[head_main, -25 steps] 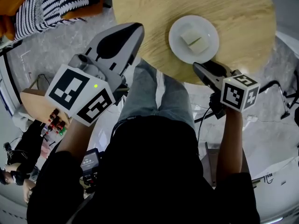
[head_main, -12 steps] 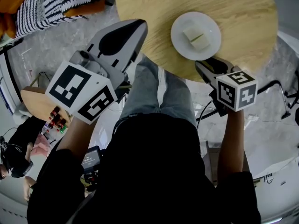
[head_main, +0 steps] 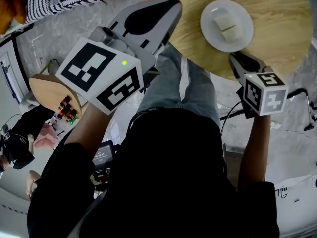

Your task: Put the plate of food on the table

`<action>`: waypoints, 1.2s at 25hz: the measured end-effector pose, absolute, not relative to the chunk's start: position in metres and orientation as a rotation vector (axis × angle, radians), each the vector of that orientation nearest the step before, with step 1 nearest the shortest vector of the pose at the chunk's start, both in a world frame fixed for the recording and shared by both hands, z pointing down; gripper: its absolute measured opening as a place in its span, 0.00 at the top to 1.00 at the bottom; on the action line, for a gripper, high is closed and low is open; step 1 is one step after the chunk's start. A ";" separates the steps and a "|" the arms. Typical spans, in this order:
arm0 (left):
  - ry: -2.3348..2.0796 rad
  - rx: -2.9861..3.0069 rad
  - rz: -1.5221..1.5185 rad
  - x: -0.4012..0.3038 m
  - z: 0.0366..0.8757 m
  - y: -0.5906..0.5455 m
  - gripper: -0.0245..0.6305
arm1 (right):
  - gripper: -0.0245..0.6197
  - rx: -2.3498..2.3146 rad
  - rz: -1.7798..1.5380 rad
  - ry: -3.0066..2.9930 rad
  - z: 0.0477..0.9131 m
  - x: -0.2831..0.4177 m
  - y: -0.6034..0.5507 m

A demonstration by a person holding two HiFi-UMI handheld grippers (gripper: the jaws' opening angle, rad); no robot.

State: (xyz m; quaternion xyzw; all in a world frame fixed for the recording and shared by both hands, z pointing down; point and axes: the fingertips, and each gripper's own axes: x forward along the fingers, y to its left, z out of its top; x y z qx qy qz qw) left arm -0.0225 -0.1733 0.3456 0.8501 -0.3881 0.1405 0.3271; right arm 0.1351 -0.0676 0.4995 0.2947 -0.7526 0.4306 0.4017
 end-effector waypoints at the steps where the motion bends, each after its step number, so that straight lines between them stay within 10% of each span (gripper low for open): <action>1: -1.015 2.226 0.368 -0.022 0.346 -0.173 0.96 | 0.81 0.746 1.088 -1.906 0.499 0.135 -0.067; 30: -1.130 2.420 0.269 -0.027 0.245 -0.164 0.96 | 0.95 0.898 0.729 -2.089 0.392 0.115 -0.087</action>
